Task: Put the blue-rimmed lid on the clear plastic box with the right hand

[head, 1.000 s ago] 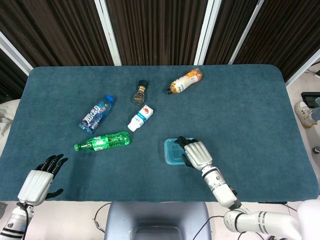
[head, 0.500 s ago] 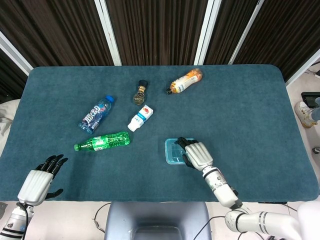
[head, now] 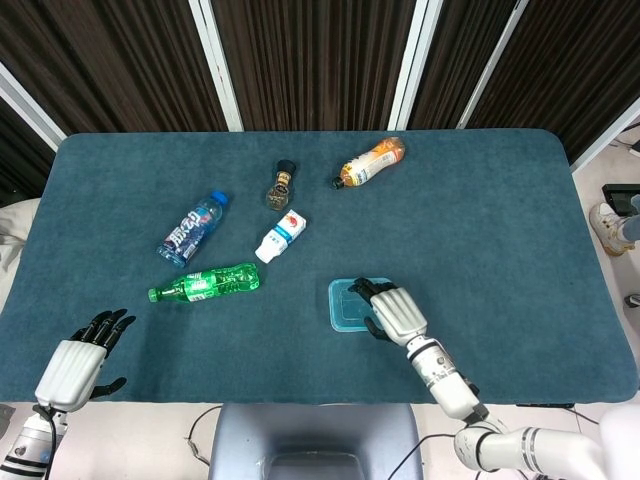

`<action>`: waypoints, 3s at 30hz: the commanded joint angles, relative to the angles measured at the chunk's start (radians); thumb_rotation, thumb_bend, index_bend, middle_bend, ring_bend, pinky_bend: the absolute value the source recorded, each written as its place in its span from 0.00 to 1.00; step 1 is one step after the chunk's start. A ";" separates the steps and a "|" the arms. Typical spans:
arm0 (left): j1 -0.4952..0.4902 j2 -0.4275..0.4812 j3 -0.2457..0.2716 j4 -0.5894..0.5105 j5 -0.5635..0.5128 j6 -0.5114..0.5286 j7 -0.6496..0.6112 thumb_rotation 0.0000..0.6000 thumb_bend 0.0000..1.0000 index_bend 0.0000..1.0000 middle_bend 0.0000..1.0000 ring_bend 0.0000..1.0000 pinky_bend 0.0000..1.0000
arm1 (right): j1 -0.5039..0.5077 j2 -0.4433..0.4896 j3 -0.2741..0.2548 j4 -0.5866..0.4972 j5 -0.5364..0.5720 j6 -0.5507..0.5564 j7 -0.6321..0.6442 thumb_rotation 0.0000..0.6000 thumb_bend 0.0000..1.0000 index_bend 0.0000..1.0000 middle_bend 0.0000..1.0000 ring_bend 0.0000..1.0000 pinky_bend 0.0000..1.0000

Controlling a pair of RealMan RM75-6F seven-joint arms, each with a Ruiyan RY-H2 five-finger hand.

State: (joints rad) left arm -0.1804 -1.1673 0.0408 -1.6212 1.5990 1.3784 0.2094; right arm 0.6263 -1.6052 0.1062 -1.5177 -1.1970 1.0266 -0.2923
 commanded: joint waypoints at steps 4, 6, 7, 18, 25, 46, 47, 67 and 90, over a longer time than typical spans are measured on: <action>-0.001 0.000 0.000 0.000 0.000 -0.002 0.001 1.00 0.43 0.16 0.11 0.12 0.40 | -0.021 0.006 -0.003 -0.032 -0.068 0.072 -0.014 1.00 0.51 0.33 0.28 0.35 0.40; -0.001 0.000 0.000 0.000 0.000 -0.002 0.001 1.00 0.43 0.16 0.11 0.12 0.40 | -0.022 0.005 0.002 -0.044 -0.074 0.083 -0.023 1.00 0.51 0.33 0.28 0.34 0.40; -0.001 0.000 0.000 0.000 -0.001 -0.003 0.001 1.00 0.43 0.16 0.11 0.12 0.40 | -0.021 0.004 0.006 -0.050 -0.074 0.083 -0.027 1.00 0.51 0.33 0.28 0.34 0.40; -0.002 0.001 0.001 -0.001 -0.001 -0.005 -0.001 1.00 0.43 0.16 0.12 0.13 0.40 | 0.034 -0.054 0.062 -0.037 0.013 0.015 -0.091 1.00 0.51 0.33 0.28 0.34 0.40; -0.001 0.003 0.004 0.000 0.006 -0.001 -0.006 1.00 0.43 0.16 0.12 0.13 0.40 | 0.070 -0.110 0.086 -0.013 0.084 0.003 -0.179 1.00 0.51 0.32 0.28 0.34 0.39; -0.001 0.005 0.006 0.002 0.015 0.002 -0.016 1.00 0.43 0.16 0.12 0.13 0.40 | 0.087 -0.178 0.080 0.003 0.098 0.070 -0.286 1.00 0.40 0.32 0.28 0.34 0.39; -0.001 0.005 0.007 0.002 0.015 0.002 -0.016 1.00 0.43 0.16 0.12 0.13 0.40 | 0.087 -0.177 0.079 0.002 0.099 0.068 -0.286 1.00 0.40 0.32 0.28 0.34 0.39; 0.000 0.005 0.007 0.001 0.016 0.003 -0.015 1.00 0.43 0.16 0.12 0.13 0.40 | 0.074 -0.165 0.049 0.008 0.110 0.055 -0.290 1.00 0.39 0.31 0.28 0.33 0.39; -0.002 0.006 0.006 0.000 0.013 -0.001 -0.017 1.00 0.43 0.16 0.12 0.13 0.40 | 0.062 -0.154 0.036 0.052 0.108 0.010 -0.220 1.00 0.37 0.31 0.28 0.33 0.39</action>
State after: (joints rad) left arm -0.1819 -1.1612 0.0468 -1.6209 1.6123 1.3775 0.1920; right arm 0.6885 -1.7593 0.1429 -1.4660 -1.0894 1.0370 -0.5127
